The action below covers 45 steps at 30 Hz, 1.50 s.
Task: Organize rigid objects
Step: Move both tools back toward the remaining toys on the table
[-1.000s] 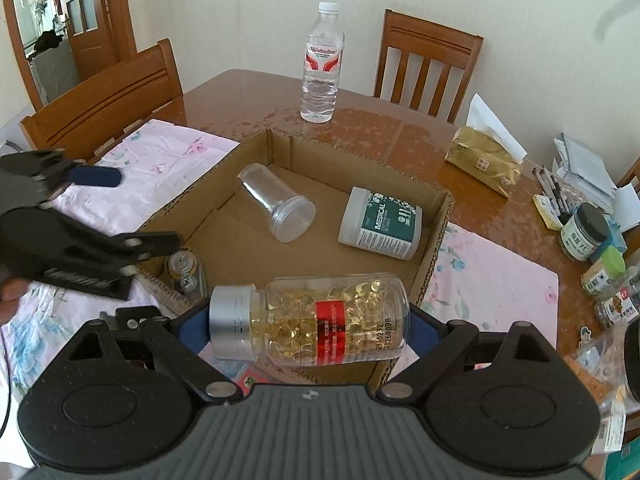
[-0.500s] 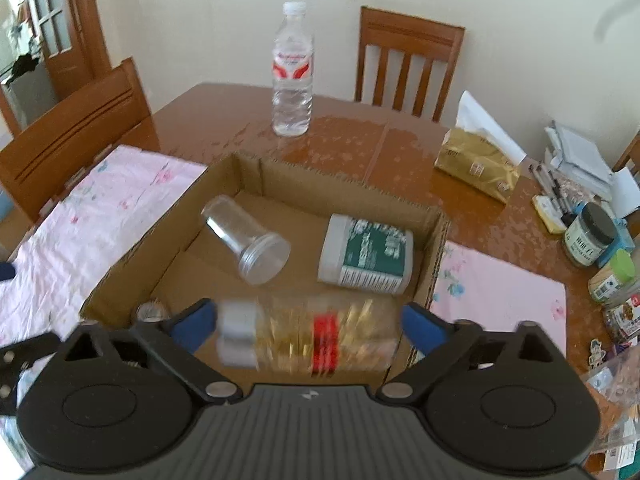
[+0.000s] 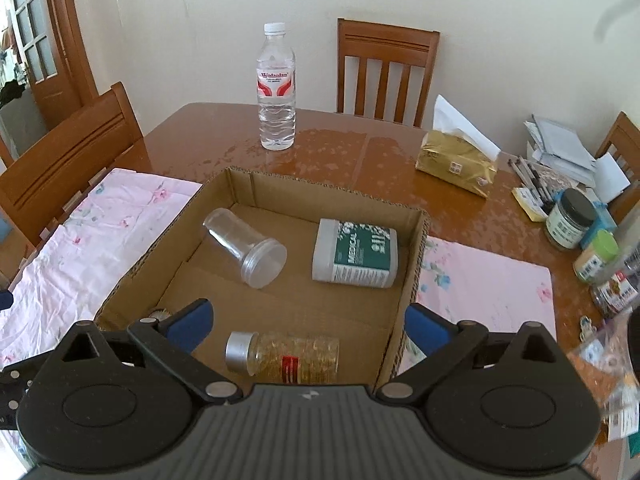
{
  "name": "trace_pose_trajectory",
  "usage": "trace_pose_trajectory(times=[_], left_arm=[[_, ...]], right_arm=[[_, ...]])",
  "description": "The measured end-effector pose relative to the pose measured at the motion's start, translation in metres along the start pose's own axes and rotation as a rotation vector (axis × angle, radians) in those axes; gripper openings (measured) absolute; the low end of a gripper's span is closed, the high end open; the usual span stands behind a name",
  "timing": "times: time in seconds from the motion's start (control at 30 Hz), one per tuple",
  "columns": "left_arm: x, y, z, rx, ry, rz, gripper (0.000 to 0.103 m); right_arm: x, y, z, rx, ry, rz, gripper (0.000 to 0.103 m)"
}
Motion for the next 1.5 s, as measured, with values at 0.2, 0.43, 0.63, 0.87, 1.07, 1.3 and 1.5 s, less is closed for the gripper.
trace_pose_trajectory(times=[0.2, 0.43, 0.63, 0.87, 1.07, 1.3, 1.5], left_arm=[[-0.031, 0.003, -0.003, 0.007, -0.006, 0.024, 0.097], [-0.068, -0.004, -0.012, -0.024, -0.016, 0.101, 0.097], [-0.082, -0.009, -0.014, -0.037, -0.036, 0.117, 0.097], [-0.090, -0.015, -0.014, -0.048, -0.038, 0.119, 0.097], [-0.096, -0.014, -0.008, -0.044, -0.055, 0.134, 0.097], [-0.097, -0.009, -0.006, -0.056, -0.056, 0.143, 0.097], [-0.095, -0.006, -0.012, -0.093, -0.034, 0.141, 0.097]], right_arm=[[-0.037, -0.018, 0.002, -0.046, 0.013, -0.039, 0.103], [-0.101, -0.018, 0.010, 0.021, 0.058, 0.050, 0.103], [-0.139, 0.001, 0.027, 0.008, 0.055, 0.110, 0.103], [-0.137, 0.031, 0.026, -0.061, 0.014, 0.146, 0.103], [-0.145, 0.036, 0.035, -0.040, -0.056, 0.192, 0.103], [-0.168, 0.028, 0.058, -0.021, -0.130, 0.228, 0.103], [-0.178, 0.026, 0.047, -0.079, -0.110, 0.195, 0.103]])
Point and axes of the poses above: each gripper's, at about its wrist camera, not at the fingertips, and y roughly the way its jaws point, z to its left, x to its top, the point moved 7 cm from there along y, roughly the way its jaws point
